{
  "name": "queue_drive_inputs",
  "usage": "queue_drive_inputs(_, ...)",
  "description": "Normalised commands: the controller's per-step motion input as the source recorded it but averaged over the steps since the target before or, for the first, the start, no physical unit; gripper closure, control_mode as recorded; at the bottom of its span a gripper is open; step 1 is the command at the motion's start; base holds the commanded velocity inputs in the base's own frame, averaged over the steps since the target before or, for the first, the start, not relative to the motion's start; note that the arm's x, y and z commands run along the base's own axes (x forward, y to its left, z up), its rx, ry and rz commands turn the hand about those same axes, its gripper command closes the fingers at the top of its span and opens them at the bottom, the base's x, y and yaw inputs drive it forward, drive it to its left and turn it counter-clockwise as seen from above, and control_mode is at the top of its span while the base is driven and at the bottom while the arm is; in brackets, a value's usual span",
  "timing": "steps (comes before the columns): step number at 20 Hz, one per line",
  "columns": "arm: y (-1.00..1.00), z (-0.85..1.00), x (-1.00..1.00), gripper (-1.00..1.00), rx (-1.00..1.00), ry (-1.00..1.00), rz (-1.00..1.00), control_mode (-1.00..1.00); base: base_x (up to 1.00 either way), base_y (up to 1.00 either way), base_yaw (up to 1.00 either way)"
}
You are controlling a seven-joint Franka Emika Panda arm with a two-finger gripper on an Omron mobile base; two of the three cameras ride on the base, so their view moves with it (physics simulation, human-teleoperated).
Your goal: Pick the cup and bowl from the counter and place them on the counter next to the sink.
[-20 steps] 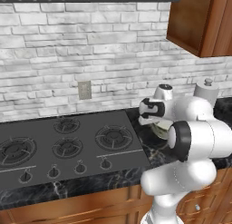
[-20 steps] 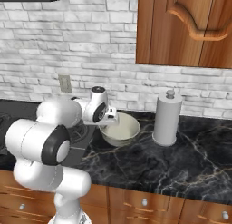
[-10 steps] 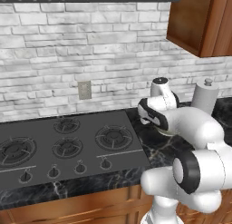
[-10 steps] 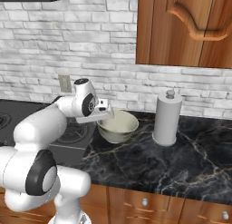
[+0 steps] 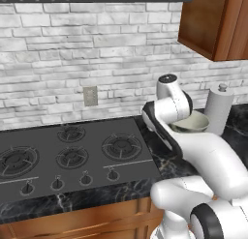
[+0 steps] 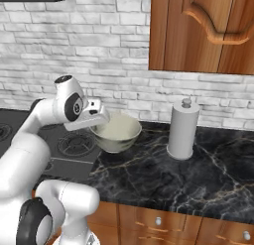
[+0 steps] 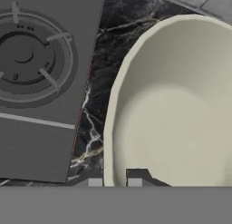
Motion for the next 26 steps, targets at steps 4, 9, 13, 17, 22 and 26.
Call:
queue_drive_inputs(4,0.20,0.53,-0.51,1.00,0.00,-0.05,0.00,-1.00,0.00,0.00,0.00)
queue_drive_inputs(9,0.16,0.48,-0.16,1.00,0.00,0.00,0.00,-1.00,0.00,0.00,0.00)
queue_drive_inputs(13,0.08,0.33,-0.23,1.00,0.00,0.00,0.00,-1.00,0.00,0.00,0.00)
queue_drive_inputs(17,0.00,0.10,-0.14,1.00,0.00,0.00,0.00,-1.00,0.00,0.00,0.00)
queue_drive_inputs(22,0.00,0.00,0.00,1.00,0.00,0.00,0.00,-1.00,0.00,0.00,0.00)
queue_drive_inputs(26,0.00,0.00,0.00,1.00,0.00,0.00,0.00,-1.00,0.00,0.00,0.00)
